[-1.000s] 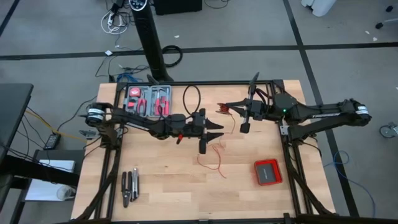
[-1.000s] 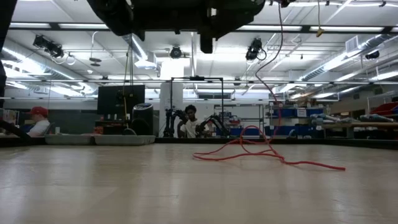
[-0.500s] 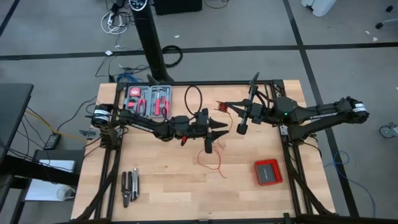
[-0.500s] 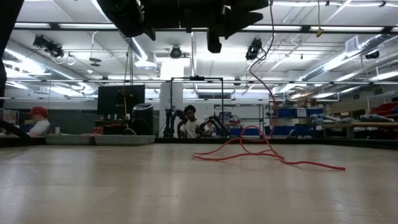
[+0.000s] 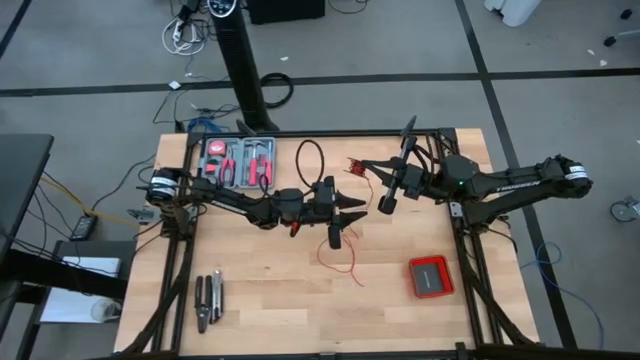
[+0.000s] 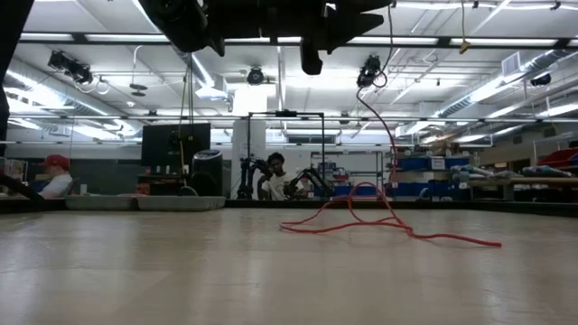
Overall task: Coil cords
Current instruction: Coil the red wire onto the spool
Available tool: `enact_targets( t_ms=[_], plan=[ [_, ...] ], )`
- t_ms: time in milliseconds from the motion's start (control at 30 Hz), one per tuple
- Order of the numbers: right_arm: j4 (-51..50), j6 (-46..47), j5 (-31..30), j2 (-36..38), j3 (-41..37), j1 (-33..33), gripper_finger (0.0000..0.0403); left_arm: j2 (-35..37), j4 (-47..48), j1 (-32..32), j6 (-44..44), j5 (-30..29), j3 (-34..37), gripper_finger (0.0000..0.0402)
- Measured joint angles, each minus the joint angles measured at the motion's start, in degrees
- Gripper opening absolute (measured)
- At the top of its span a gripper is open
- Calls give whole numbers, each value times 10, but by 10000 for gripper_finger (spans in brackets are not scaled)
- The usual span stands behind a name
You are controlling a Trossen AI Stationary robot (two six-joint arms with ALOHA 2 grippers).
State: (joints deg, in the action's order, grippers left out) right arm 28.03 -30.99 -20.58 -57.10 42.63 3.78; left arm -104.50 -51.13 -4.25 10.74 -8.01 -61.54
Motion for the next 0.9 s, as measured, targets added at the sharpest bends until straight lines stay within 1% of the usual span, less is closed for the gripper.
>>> enact_targets(
  t_ms=[167,267,400,700,800,833,900],
  plan=[
    [8,0,-3,0,0,0,0,0,0,0,0,-6,0,142],
    [16,-1,-3,0,0,0,0,0,-1,0,0,-24,0,142],
    [31,-9,-9,-14,0,0,0,0,1,0,3,-42,-3,142],
    [62,-23,-13,-34,0,2,0,0,2,-8,-17,-57,-6,141],
    [64,-26,-13,-37,0,6,0,0,5,-8,-18,-58,-6,125],
    [62,-27,-13,-37,0,6,0,0,5,-8,-22,-58,-6,114],
    [61,-27,-13,-37,0,7,0,0,4,-8,-33,-58,-6,77]
  ],
)
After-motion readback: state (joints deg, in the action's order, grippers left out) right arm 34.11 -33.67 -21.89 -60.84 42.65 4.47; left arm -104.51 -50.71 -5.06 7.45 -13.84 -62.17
